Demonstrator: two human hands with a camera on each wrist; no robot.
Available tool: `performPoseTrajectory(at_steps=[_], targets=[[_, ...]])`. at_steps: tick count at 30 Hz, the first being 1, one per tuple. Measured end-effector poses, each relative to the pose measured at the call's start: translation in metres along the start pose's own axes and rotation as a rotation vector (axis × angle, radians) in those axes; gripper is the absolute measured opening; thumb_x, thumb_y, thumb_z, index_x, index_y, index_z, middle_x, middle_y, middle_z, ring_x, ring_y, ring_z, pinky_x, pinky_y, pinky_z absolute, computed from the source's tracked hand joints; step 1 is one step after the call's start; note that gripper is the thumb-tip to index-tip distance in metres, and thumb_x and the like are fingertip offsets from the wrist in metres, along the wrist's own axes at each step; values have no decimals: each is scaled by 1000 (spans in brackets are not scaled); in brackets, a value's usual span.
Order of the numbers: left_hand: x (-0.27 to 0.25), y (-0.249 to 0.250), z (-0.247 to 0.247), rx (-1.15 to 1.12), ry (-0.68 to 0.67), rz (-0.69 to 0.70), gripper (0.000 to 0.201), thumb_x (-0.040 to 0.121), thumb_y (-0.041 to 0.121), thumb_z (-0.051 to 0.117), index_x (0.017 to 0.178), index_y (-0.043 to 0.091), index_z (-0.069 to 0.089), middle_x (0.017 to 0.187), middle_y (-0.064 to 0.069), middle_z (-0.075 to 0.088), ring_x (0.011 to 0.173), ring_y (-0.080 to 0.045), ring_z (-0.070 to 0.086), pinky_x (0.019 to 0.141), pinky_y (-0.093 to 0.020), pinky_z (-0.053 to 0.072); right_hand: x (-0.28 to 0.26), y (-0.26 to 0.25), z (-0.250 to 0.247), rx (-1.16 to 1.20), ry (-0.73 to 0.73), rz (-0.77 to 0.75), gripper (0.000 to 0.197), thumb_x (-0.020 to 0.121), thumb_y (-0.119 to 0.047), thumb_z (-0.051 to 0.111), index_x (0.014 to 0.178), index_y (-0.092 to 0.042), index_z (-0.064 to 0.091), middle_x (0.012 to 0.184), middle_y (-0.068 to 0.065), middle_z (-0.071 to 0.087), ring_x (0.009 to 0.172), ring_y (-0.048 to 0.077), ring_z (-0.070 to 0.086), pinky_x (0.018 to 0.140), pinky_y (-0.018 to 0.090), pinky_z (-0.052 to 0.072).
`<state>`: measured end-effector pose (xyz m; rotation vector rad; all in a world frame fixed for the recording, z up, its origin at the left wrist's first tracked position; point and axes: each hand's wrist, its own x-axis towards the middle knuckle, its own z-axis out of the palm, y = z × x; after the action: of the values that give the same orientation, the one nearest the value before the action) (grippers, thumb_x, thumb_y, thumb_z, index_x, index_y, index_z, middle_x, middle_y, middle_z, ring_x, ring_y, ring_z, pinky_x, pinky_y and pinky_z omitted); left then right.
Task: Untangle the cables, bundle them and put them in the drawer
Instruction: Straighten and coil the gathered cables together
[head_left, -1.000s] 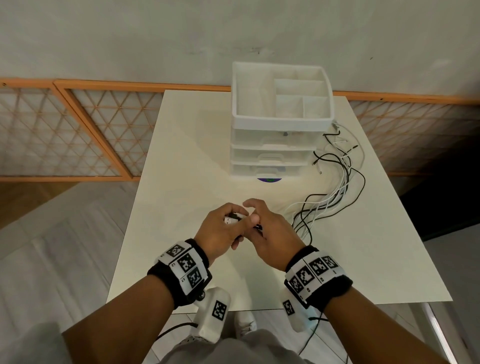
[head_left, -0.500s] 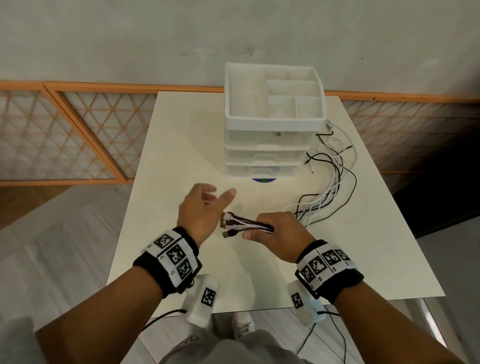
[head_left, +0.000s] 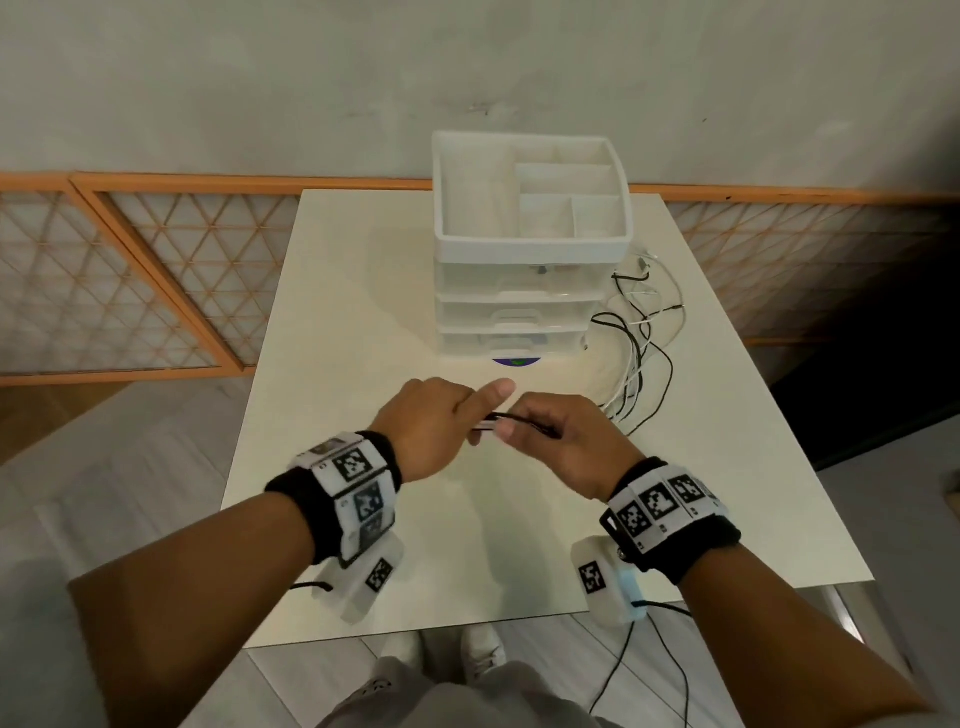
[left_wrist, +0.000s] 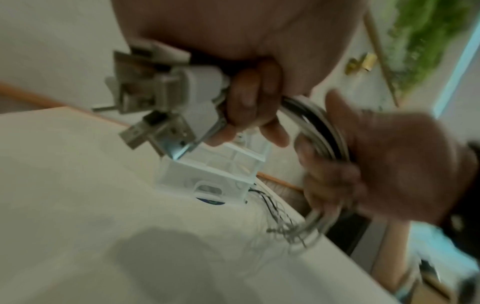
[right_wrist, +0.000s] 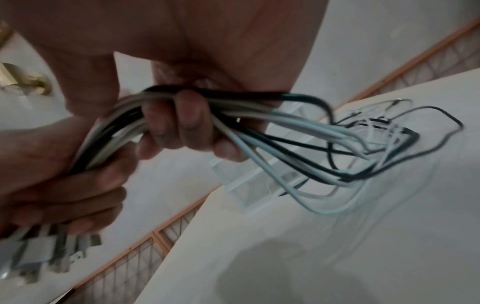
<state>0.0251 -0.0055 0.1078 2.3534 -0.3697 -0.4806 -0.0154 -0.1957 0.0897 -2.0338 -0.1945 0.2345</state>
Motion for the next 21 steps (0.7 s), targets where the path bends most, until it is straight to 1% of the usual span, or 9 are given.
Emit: performPoseTrajectory(at_steps=[3,5,7,9,11,14,17,20,21], targets=[[-2,0,-11,-102,-107,-62,68,88,74,38,59,16,60,45,7,45,39,-14,41,43,-23,40,-2,5,-4,8,59,20,35,92,-51,59,75,-24,73,56,4,50,55,11,43,60,25,38],[-3,-1,-9,-158,-200,-59,63,92,68,38,61,17,59,48,7,48,45,-15,44,51,-28,44,0,3,-3,20,55,-1,33,90,-52,62,75,-25,76,57,9,55,55,22,45,59,27,39],[-4,0,-6,-184,-228,-54,61,95,63,37,63,17,59,51,7,48,47,-12,43,58,-28,44,3,0,2,35,-4,-26,35,87,-59,61,83,-29,79,71,16,68,66,36,56,64,36,46],[-4,3,-10,-136,-158,-53,60,96,62,37,63,17,58,52,7,46,42,-11,39,50,-22,39,4,-2,2,31,-20,-25,29,90,-53,60,92,-31,79,70,1,70,68,34,56,68,39,49],[-3,4,-18,-138,-25,-53,59,94,63,41,62,17,58,54,2,44,40,-16,38,44,-22,36,4,-2,-6,41,5,-4,24,96,-42,57,92,-30,77,58,-13,54,59,15,46,64,30,43],[1,3,-30,-315,104,-41,54,96,57,44,64,17,62,51,8,43,45,-17,38,51,-26,36,2,4,-23,102,14,30,27,94,-42,53,85,-28,73,58,-5,44,58,13,41,63,26,38],[0,6,-33,-456,73,5,48,99,46,47,77,9,68,45,13,38,44,-8,31,50,-22,30,1,6,-35,160,32,30,21,96,-33,56,87,-27,74,62,-1,46,59,14,41,61,24,38],[5,5,-34,-623,182,12,45,99,42,49,76,8,66,55,5,37,50,-14,28,52,-26,27,1,8,-43,173,100,13,29,100,-20,57,81,-33,75,69,12,56,59,16,42,63,26,39],[8,3,-35,-683,242,-12,45,99,41,50,75,8,66,57,2,37,51,-16,28,54,-29,26,2,10,-45,165,136,15,29,99,-17,57,81,-32,75,67,7,58,58,15,43,63,28,39]])
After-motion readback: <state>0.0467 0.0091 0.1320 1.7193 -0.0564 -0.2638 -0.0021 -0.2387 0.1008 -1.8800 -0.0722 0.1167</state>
